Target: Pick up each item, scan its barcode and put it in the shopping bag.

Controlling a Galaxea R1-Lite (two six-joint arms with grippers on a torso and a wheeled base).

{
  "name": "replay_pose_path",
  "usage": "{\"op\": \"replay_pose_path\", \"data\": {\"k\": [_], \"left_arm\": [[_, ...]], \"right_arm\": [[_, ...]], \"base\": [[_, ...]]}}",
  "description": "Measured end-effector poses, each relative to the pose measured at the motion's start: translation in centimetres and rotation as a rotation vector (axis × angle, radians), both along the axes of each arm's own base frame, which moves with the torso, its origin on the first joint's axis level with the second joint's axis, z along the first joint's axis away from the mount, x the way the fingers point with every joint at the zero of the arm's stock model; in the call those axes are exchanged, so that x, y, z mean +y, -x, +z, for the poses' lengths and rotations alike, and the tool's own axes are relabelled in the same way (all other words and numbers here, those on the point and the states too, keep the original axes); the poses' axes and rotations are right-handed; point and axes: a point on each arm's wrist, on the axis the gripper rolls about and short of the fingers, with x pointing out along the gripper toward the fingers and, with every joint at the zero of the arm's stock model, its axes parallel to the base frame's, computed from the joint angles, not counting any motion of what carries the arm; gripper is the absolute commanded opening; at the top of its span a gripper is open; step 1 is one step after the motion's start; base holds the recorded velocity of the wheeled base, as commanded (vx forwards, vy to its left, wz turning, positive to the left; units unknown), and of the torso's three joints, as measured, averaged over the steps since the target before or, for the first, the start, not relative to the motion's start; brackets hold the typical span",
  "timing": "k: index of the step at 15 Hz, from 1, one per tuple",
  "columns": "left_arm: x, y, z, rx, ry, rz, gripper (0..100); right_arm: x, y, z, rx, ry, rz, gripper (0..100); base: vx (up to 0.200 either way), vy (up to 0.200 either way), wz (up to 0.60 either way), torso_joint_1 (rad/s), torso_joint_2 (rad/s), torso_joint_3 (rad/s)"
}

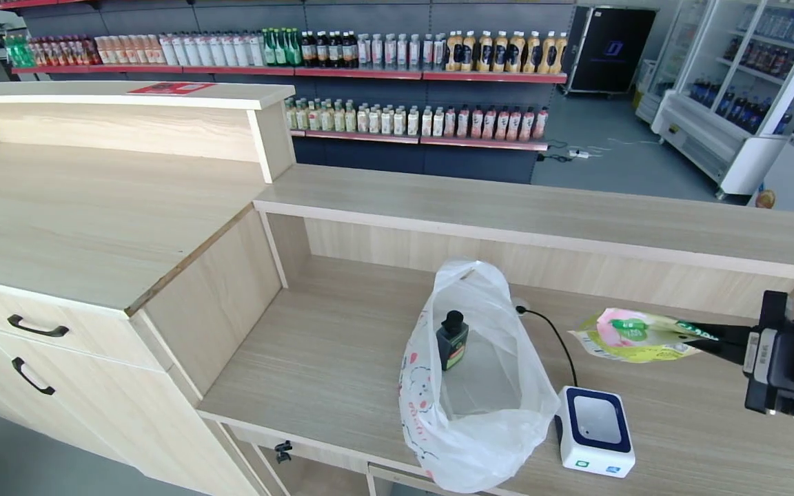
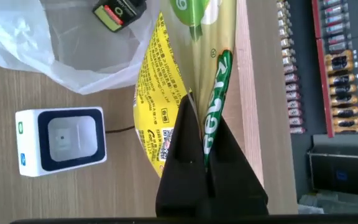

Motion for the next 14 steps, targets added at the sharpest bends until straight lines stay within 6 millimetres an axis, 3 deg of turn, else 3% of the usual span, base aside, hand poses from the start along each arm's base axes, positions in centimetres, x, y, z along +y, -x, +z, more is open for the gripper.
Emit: {"op": "replay_pose_path", "data": {"k": [6,14], "left_arm": [[0.0,0.0,0.0,0.0,0.0,0.0,100],[0.0,0.0,0.0,0.0,0.0,0.0,100]], "right_arm": [[-1.8,-2.3,-3.5,-0.009,0.159,0.1,0],[-3.1,-5.4,-6.0,-0.148,0.207,0.216,0]], "base": [[0.0,0.0,0.0,0.0,0.0,0.0],[0.0,0.0,0.0,0.0,0.0,0.0]]}}
